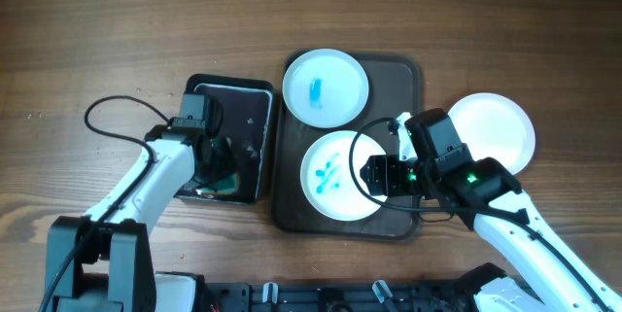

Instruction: Clean dirty plates on tray and stack at the side

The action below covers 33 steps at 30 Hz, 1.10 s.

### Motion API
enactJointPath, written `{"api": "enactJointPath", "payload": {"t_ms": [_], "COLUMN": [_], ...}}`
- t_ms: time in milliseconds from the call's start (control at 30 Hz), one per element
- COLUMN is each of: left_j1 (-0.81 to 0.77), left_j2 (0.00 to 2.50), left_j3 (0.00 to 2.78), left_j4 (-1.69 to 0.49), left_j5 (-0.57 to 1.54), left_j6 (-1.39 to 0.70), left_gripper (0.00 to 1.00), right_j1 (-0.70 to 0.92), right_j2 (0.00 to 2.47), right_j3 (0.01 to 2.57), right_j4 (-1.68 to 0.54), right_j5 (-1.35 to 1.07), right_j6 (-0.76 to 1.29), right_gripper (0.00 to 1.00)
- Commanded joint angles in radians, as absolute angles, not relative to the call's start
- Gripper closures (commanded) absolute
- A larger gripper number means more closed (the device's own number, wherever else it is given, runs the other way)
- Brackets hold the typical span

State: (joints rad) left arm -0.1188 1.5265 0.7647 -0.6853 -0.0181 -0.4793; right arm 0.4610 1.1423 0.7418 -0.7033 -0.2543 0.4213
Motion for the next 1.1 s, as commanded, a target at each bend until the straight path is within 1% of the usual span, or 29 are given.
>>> {"api": "enactJointPath", "payload": {"t_ms": [0, 33, 67, 100, 133, 233, 267, 333, 367, 467, 567, 667, 700, 733, 767, 800, 833, 933, 1067], "left_j1": [-0.123, -0.123, -0.123, -0.123, -0.123, -0.123, -0.123, -0.123, -0.123, -0.123, -0.123, -0.123, -0.123, -0.123, -0.123, -0.123, -0.123, -0.123, -0.123], "left_j2": [1.525, 1.524, 1.524, 1.524, 1.524, 1.524, 1.524, 1.524, 1.524, 1.524, 1.525, 1.525, 1.525, 1.525, 1.525, 1.525, 1.525, 1.517, 1.494], "left_j3": [0.756, 0.761, 0.769, 0.778, 0.792, 0.826, 0.834, 0.840, 0.840, 0.838, 0.830, 0.804, 0.791, 0.778, 0.767, 0.763, 0.763, 0.780, 0.869], "left_j4": [-0.673, -0.682, -0.694, -0.708, -0.728, -0.770, -0.776, -0.778, -0.779, -0.778, -0.767, -0.738, -0.727, -0.715, -0.709, -0.710, -0.710, -0.727, -0.807], "left_j5": [-0.035, -0.035, -0.035, -0.035, -0.035, -0.035, -0.035, -0.035, -0.035, -0.035, -0.036, -0.036, -0.036, -0.035, -0.035, -0.035, -0.035, -0.031, 0.028], "left_j6": [-0.475, -0.476, -0.476, -0.476, -0.475, -0.475, -0.475, -0.475, -0.475, -0.475, -0.475, -0.475, -0.475, -0.476, -0.476, -0.476, -0.475, -0.469, -0.402], "left_gripper": [0.96, 0.96, 0.93, 0.86, 0.71, 0.62, 0.56, 0.49, 0.49, 0.56, 0.76, 0.82, 0.86, 0.96, 0.96, 0.96, 0.96, 0.96, 0.96], "right_j1": [0.459, 0.459, 0.459, 0.459, 0.459, 0.459, 0.459, 0.459, 0.459, 0.459, 0.459, 0.459, 0.459, 0.459, 0.459, 0.459, 0.459, 0.458, 0.427], "right_j2": [1.142, 1.142, 1.142, 1.142, 1.142, 1.142, 1.142, 1.142, 1.142, 1.142, 1.142, 1.142, 1.142, 1.142, 1.142, 1.142, 1.142, 1.142, 1.149], "right_j3": [0.759, 0.759, 0.759, 0.759, 0.759, 0.759, 0.759, 0.759, 0.759, 0.759, 0.759, 0.759, 0.759, 0.759, 0.759, 0.759, 0.759, 0.754, 0.744], "right_j4": [-0.704, -0.705, -0.705, -0.705, -0.705, -0.705, -0.705, -0.705, -0.705, -0.705, -0.712, -0.723, -0.726, -0.730, -0.736, -0.744, -0.754, -0.775, -0.749], "right_j5": [-0.263, -0.263, -0.263, -0.263, -0.263, -0.263, -0.263, -0.263, -0.263, -0.263, -0.263, -0.263, -0.263, -0.263, -0.260, -0.252, -0.234, -0.127, -0.112], "right_j6": [0.422, 0.422, 0.423, 0.422, 0.423, 0.423, 0.423, 0.423, 0.423, 0.423, 0.423, 0.423, 0.423, 0.432, 0.451, 0.478, 0.521, 0.666, 0.675], "right_gripper": [0.13, 0.13, 0.12, 0.13, 0.13, 0.14, 0.14, 0.14, 0.14, 0.15, 0.16, 0.17, 0.17, 0.17, 0.17, 0.13, 0.00, 0.00, 0.01]}}
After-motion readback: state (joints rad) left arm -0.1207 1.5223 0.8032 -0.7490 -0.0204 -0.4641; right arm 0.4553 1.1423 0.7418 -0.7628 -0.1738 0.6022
